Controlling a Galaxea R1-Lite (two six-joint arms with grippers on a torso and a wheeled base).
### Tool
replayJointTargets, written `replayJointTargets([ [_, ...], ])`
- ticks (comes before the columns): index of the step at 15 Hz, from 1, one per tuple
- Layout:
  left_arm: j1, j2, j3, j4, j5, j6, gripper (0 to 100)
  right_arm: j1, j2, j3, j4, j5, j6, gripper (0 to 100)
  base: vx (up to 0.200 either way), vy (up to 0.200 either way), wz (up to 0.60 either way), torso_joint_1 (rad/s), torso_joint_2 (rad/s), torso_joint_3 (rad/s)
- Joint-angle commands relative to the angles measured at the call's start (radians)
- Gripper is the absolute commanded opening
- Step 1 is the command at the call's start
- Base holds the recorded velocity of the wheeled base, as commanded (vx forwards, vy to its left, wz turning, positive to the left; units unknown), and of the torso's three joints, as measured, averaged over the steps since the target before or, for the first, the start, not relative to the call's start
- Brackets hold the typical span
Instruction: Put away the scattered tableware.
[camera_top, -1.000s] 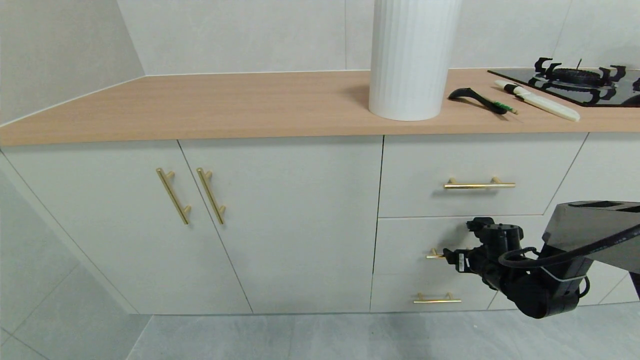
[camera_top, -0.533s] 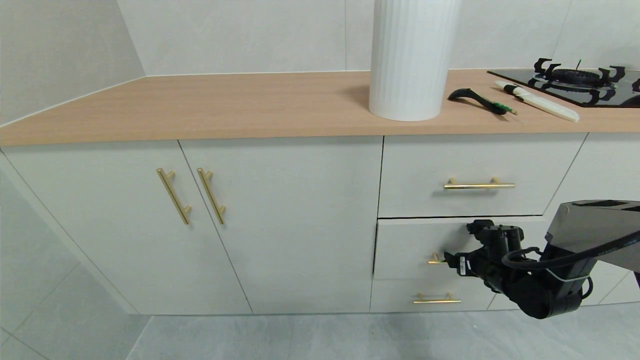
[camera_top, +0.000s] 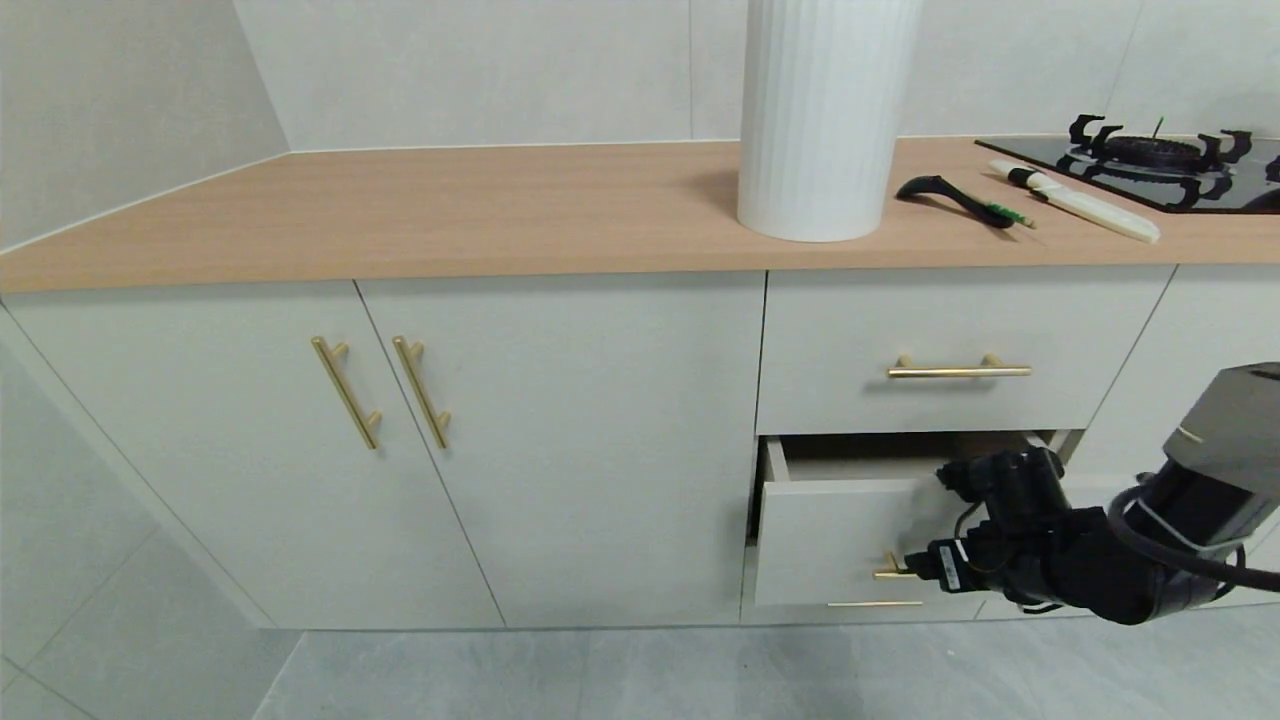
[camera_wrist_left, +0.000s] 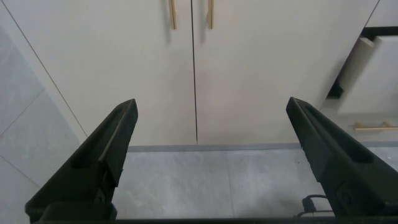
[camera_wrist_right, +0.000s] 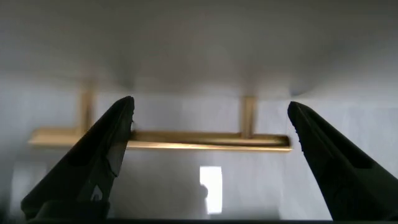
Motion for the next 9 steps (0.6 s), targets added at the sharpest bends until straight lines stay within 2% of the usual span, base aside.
replayJointTargets([
  [1, 0.000, 0.001, 0.000, 0.000, 0.001, 0.000, 100, 0.034, -0.257, 0.005, 0.178, 0.045, -0.002, 100, 0.000, 0.000, 0.00, 0.000, 0.00, 0.000],
  [4, 0.000, 0.001, 0.000, 0.000, 0.001, 0.000, 100, 0.068, -0.428, 0.005, 0.284, 0.081, -0.004, 100, 0.000, 0.000, 0.00, 0.000, 0.00, 0.000],
  [9, 0.000, 0.001, 0.000, 0.000, -0.001, 0.000, 100, 0.080, -0.454, 0.002, 0.248, 0.075, 0.002, 100, 0.000, 0.000, 0.00, 0.000, 0.00, 0.000],
])
